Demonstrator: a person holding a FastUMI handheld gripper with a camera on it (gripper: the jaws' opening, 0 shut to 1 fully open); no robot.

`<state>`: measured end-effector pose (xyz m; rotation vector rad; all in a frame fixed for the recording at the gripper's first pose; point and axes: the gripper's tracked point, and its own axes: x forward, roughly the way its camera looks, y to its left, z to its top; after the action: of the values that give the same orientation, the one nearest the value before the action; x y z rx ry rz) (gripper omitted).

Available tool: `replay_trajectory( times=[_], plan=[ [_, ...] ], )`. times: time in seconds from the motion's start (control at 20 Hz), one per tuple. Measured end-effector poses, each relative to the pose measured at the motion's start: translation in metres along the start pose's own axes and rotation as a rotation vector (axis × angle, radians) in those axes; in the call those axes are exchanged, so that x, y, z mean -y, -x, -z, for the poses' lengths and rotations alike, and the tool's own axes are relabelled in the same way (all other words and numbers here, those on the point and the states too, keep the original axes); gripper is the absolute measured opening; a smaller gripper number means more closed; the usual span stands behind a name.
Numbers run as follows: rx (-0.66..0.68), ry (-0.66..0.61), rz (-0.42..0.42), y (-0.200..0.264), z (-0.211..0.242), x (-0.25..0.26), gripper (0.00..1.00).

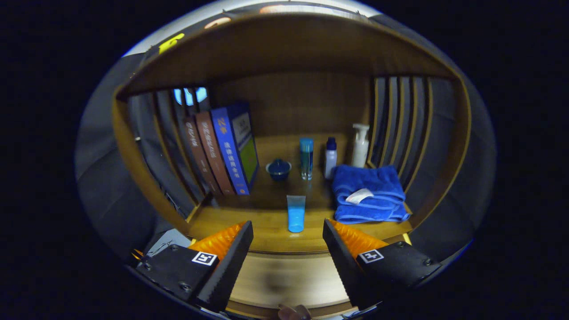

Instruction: Pull open the drawer, take out the items inside it, and place them on the countertop above the cabinet.

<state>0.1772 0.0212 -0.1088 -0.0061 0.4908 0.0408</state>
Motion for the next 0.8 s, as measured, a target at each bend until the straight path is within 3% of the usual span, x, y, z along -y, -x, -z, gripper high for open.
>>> replay_trajectory(
  times=[0.2,0.4,0.8],
  plan=[
    [0.165,0.033,-0.024,0.080,0.005,-0.006,1.00],
    [0.240,0.020,-0.036,0.135,0.047,-0.007,0.99],
    [0.160,-0.038,-0.008,0.141,0.180,0.000,0.99]
  ],
)
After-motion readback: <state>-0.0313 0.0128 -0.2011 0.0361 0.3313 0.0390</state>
